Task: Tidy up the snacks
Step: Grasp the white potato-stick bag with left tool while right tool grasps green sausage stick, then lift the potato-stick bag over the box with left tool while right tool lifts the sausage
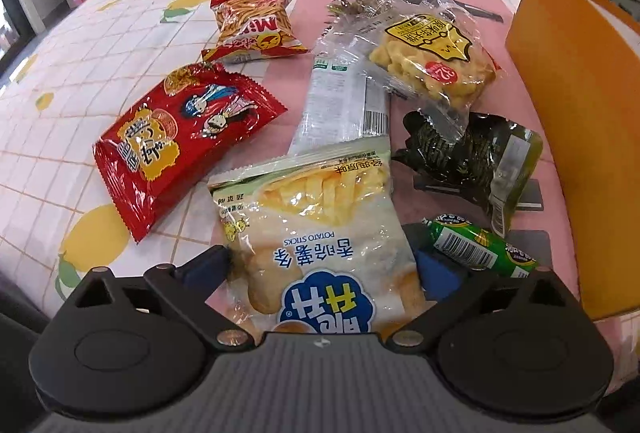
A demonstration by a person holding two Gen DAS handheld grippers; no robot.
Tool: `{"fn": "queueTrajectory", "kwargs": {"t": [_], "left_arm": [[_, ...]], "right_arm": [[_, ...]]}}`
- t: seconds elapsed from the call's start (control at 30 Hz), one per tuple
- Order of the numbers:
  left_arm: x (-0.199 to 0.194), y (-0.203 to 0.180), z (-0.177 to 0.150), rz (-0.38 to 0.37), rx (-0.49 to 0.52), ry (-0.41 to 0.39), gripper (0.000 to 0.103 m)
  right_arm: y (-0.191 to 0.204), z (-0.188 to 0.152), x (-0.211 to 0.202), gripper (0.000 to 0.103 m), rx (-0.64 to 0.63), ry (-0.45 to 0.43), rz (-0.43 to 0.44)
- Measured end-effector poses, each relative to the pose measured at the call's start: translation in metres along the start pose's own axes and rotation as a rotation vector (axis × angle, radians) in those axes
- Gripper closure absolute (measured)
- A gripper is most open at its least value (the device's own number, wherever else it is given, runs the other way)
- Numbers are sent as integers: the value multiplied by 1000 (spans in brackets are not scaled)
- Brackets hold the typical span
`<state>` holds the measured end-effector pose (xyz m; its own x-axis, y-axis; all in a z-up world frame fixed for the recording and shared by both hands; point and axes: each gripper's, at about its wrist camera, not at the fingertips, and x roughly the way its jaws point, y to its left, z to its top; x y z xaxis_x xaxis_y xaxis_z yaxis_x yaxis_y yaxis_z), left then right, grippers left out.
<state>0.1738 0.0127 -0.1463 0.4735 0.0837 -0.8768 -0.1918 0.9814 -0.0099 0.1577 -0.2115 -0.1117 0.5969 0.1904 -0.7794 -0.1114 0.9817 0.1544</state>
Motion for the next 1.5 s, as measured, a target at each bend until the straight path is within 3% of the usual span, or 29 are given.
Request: {"fn": "queueTrajectory", "kwargs": {"t": [0.07, 0.13, 0.2, 0.33, 0.5, 0.73, 0.8, 0.9, 1.07, 1.13, 1.23, 1.4, 1.5], "left_arm": [[-4, 3, -1, 8, -4, -21, 3], [-7, 7, 0, 3, 4, -44, 22], [-11, 12, -2, -21, 9, -86, 33], [-17, 27, -3, -62, -10, -118, 49], [-25, 48, -6, -118, -54, -139, 50], [-49, 64, -15, -155, -28, -234, 50], [-53, 70, -17, -183, -34, -237, 50], [-56, 79, -16, -225, -59, -231, 50], [-59, 89, -19, -253, -78, -226, 50], [-58, 93, -19, -267, -88, -214, 50], [-58, 97, -19, -282, -99, -202, 50], [-58, 102, -20, -294, -115, -199, 50], [-59, 103, -21, -301, -116, -196, 50]], "right_arm": [[0, -1, -1, 3, -3, -5, -4], [2, -2, -2, 3, -13, -13, -11], [4, -3, -4, 3, -26, -21, -19], [9, -5, -8, 3, -59, -51, -35], [20, -9, -17, 3, -129, -105, -22], [51, -17, -25, 4, -297, -180, 9], [57, -21, -28, 18, -350, -254, 26], [59, -23, -31, 20, -405, -364, 89], [56, 0, -4, 20, -420, -266, 146], [51, 3, 5, 21, -385, -275, 128], [51, 9, 24, 37, -436, -244, 101], [56, 7, 53, 45, -478, -176, 46], [59, 8, 64, 63, -510, -169, 5]]}}
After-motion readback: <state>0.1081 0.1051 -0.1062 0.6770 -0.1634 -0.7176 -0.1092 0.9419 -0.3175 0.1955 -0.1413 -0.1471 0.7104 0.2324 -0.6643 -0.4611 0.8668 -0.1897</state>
